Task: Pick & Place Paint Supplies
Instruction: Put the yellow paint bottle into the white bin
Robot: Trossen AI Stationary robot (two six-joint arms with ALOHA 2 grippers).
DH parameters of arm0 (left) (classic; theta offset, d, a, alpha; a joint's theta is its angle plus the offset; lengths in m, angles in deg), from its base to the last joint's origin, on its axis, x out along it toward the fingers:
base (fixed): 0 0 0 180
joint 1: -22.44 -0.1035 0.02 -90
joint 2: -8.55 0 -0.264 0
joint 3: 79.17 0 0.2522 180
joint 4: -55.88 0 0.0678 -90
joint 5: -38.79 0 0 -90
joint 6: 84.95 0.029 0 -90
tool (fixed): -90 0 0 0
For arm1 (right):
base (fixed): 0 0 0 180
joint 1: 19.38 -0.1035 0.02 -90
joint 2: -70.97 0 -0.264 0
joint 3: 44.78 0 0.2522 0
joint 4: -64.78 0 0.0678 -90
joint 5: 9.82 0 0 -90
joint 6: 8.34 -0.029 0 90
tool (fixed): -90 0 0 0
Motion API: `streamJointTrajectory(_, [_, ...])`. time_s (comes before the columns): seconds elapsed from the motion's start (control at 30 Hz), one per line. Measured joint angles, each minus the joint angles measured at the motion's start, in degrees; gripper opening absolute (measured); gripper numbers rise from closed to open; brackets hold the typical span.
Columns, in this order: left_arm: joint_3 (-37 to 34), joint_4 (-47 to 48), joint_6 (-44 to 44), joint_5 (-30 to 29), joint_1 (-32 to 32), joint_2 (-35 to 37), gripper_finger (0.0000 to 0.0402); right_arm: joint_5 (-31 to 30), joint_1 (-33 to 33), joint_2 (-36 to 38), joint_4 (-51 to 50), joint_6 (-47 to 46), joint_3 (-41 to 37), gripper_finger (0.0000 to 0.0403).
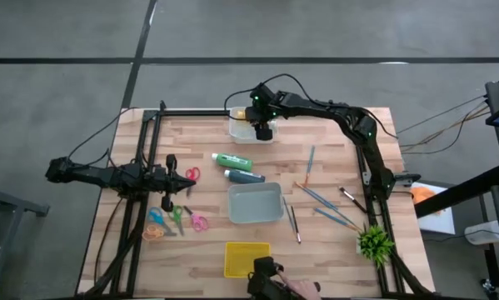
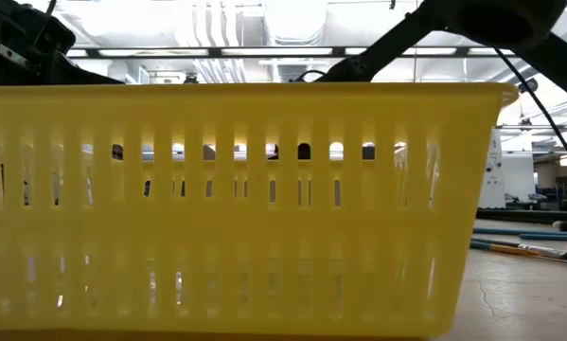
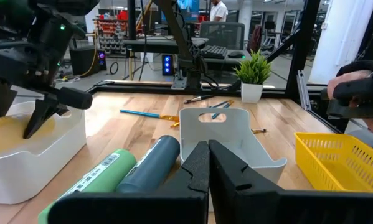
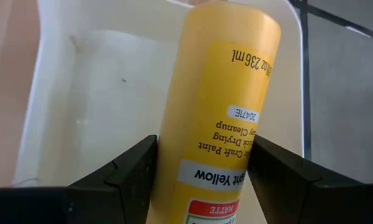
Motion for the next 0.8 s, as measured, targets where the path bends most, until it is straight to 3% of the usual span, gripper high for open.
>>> streamJointTrajectory(0.8, [0.00,0.00,0.01,0.00,-0.01,0.00,0.0000,2.57,0.49,-0.09,-1.25,-2.95,-0.18,0.0224])
